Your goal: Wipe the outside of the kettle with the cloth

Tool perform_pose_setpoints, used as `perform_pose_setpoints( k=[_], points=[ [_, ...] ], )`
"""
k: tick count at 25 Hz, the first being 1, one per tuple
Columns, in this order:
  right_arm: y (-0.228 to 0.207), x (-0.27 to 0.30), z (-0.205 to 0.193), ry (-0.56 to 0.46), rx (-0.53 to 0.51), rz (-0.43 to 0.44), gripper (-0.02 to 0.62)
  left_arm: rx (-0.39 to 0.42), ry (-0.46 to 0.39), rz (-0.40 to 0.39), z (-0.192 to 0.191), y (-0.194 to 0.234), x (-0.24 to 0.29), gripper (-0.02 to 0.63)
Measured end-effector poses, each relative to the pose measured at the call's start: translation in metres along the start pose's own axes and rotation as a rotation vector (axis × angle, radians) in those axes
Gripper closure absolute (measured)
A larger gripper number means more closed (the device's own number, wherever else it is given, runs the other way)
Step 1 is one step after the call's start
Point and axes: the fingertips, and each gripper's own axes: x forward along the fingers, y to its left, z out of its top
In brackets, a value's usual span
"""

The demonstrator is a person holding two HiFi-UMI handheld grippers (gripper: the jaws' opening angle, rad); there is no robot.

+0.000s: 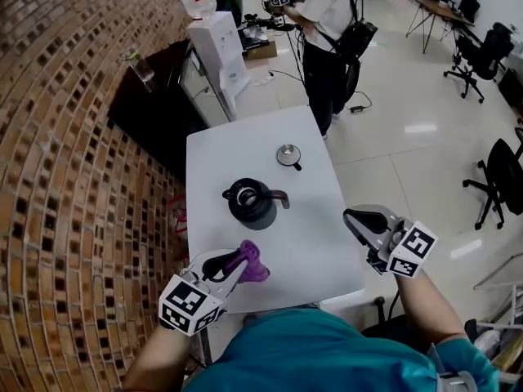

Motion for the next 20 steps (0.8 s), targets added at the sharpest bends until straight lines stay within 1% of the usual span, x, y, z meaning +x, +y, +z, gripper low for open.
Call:
perform_pose_setpoints(
  k=[3, 6, 8, 10, 12, 14, 17, 20],
  points=[
    [0.029, -0.005, 0.005, -0.006, -0.019, 0.006, 0.592, -0.020, -0.040, 0.034, -0.009, -0.009, -0.035, 0.534],
    [0.075, -0.006, 0.002, 0.006, -0.027, -0.001, 0.592, -0.019, -0.106, 0.071, -0.024, -0.016, -0.085, 0.534],
    [0.117, -0.004, -0.007, 0.023, -0.043, -0.010, 0.592, -0.025, -0.165, 0.082, -0.048, -0.024, -0.128, 0.535],
    [0.169, 0.001, -0.019, 0.018, -0.030, -0.026, 0.592, -0.038, -0.207, 0.083, -0.085, -0.033, -0.177, 0.534],
    [0.223, 0.007, -0.032, 0.001, 0.024, -0.049, 0.592, -0.081, -0.241, 0.085, -0.123, -0.041, -0.225, 0.535],
    [0.276, 0.007, -0.044, 0.010, 0.060, -0.064, 0.592, -0.154, -0.280, 0.072, -0.155, -0.051, -0.267, 0.535],
    [0.345, 0.004, -0.051, 0.033, 0.060, -0.073, 0.592, -0.234, -0.330, 0.059, -0.195, -0.066, -0.318, 0.535],
    [0.402, -0.006, -0.048, 0.044, 0.023, -0.056, 0.592, -0.261, -0.348, 0.081, -0.222, -0.083, -0.353, 0.535]
  ],
)
